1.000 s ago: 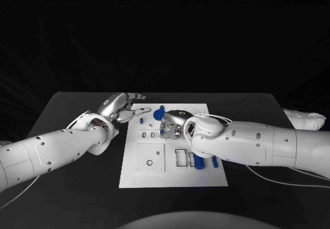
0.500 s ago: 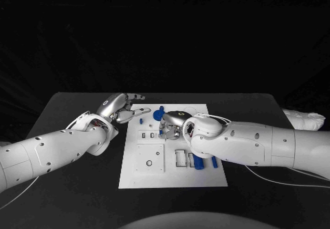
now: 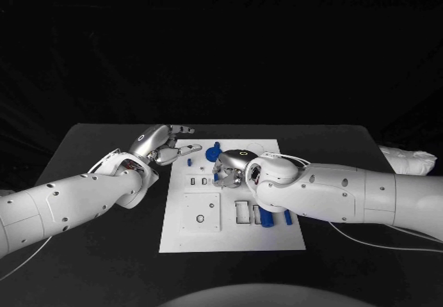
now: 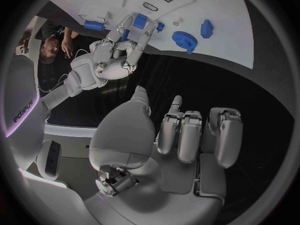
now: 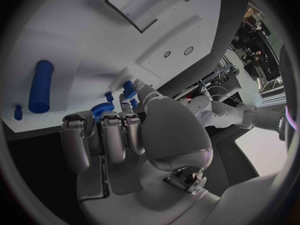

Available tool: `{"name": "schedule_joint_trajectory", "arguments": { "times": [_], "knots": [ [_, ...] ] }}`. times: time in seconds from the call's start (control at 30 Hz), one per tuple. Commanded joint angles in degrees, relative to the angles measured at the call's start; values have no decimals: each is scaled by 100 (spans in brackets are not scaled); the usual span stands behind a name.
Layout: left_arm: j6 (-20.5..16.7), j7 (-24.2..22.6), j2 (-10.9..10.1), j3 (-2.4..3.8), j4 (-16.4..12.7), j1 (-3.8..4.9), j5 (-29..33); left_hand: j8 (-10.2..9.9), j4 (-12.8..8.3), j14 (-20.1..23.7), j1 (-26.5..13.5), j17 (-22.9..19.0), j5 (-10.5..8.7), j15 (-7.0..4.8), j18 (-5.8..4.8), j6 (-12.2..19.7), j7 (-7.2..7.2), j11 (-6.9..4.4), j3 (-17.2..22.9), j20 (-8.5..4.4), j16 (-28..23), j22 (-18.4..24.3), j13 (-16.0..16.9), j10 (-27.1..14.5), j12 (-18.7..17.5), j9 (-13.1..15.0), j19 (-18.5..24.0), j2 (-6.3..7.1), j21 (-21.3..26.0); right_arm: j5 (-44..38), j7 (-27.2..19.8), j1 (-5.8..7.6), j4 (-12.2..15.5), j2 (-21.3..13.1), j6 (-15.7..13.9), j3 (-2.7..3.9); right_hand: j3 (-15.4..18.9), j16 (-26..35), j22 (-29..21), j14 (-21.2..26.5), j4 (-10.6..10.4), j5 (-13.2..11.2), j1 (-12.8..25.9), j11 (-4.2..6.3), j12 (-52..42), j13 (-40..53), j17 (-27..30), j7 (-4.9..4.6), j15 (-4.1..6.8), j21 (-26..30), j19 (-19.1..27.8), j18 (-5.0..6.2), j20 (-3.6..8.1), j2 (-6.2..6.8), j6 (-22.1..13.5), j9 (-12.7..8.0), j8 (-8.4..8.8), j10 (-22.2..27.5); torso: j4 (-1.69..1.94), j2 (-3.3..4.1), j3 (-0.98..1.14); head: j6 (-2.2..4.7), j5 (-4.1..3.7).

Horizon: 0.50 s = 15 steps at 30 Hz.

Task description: Assemble the parts on the task board

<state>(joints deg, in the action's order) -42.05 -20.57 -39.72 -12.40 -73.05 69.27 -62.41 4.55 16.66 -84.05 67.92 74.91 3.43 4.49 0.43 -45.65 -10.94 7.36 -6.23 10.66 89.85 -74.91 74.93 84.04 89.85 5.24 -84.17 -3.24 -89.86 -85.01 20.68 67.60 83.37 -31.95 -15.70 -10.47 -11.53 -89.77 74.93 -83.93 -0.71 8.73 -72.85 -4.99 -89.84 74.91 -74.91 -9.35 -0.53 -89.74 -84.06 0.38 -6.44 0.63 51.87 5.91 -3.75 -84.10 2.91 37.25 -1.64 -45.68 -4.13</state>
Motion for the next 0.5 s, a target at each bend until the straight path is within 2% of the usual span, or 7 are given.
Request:
{"name": "schedule_joint_trajectory", "arguments": {
  "times": [0.03,0.33,0.4,0.5],
  "knots": [
    [12,-42,1,4,-14,3,-31,-28,-6,-595,8,1509,21,22,-43,-43,-7,-2,-28,40,15,-1509,1507,596,15,-6,-583,-34,-14,-20,-7,-9,26,-13,53,-2,63,-23,1507,-607,-14,-37,50,-59,-16,1509,-1509,-10,-48,-26,-594,-38,-56,83,-74,-8,14,-590,-2,2,-1,-5,-2],
    [5,-44,-9,4,-27,4,-48,-28,-6,-595,8,1509,21,22,-43,-43,-7,-2,-28,40,15,-1509,1507,596,15,-6,-583,-34,-14,9,-120,-21,96,-96,-199,-2,224,-23,1507,-607,-69,5,241,-94,-16,1509,-1509,-45,-104,-26,-594,-38,-112,200,-127,6,-11,-590,-3,8,0,-16,4],
    [5,-41,-15,5,-40,4,-49,-28,-6,-595,8,1509,21,22,-43,-43,-7,-2,-28,40,15,-1509,1507,596,15,-6,-583,-34,-14,32,-205,-22,134,-140,-371,-2,266,-23,1507,-607,-92,-10,296,-100,-16,1509,-1509,-53,-120,-26,-594,-38,-128,232,-130,12,-15,-590,-1,13,1,-14,31],
    [25,-26,-43,6,-90,5,-48,-32,-5,-595,23,1509,23,22,-43,-46,-7,-2,-37,42,15,-1509,1507,596,15,-7,-583,-44,-14,223,-431,-17,254,-264,-803,-1,336,-23,1507,-607,-161,-38,410,-105,-16,1509,-1509,-65,-162,-26,-594,-38,-162,268,-143,21,-16,-590,3,18,7,7,61]
  ]
}}
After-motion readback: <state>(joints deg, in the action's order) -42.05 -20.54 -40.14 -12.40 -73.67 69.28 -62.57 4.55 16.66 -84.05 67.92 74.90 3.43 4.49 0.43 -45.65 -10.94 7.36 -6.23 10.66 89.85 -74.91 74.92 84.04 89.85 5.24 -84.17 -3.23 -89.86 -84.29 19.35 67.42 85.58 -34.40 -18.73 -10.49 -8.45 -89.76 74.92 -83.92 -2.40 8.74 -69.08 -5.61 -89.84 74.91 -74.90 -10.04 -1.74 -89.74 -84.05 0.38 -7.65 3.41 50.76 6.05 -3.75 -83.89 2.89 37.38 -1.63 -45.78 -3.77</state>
